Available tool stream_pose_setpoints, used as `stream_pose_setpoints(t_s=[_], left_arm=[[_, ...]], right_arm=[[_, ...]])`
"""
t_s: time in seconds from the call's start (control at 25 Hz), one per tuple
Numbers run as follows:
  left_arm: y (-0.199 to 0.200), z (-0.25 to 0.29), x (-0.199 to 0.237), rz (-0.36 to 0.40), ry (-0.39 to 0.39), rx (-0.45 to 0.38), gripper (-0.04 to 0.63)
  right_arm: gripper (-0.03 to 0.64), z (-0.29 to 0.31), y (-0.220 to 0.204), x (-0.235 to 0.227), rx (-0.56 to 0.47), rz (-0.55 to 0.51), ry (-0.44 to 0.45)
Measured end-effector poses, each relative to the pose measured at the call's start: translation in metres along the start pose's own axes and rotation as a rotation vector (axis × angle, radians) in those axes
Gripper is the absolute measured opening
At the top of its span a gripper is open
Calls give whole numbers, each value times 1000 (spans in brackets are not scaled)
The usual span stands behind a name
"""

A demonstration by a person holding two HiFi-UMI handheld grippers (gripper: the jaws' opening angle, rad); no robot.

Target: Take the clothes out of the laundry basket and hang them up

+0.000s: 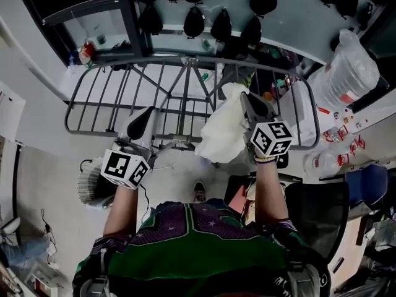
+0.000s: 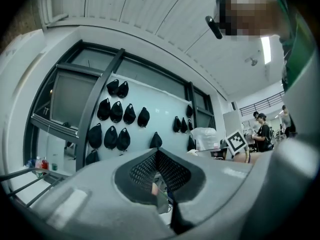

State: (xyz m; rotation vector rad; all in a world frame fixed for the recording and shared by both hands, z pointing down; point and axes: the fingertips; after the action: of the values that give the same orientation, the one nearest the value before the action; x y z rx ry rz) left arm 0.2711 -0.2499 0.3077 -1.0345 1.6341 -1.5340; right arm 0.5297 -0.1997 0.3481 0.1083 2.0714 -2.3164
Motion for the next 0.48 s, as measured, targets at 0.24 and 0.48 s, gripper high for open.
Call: stream_pose_setpoints(t_s=[0.24, 0.48], left_arm=[[-17, 17, 4, -11, 46, 26, 17], [-31, 33, 7, -15, 89, 49, 17]], right_arm=[[23, 30, -30, -22, 52, 17, 28], [28, 57, -64, -38, 118, 25, 68]])
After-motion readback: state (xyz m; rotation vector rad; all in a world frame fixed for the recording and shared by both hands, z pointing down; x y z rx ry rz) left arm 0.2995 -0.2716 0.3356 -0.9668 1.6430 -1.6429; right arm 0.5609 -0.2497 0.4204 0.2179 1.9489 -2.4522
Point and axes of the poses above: the fingertips, and each gripper's own axes: z forward along the fingers, x to its left, y out of its top, and after that the axes turned 2 degrees about x, right-handed
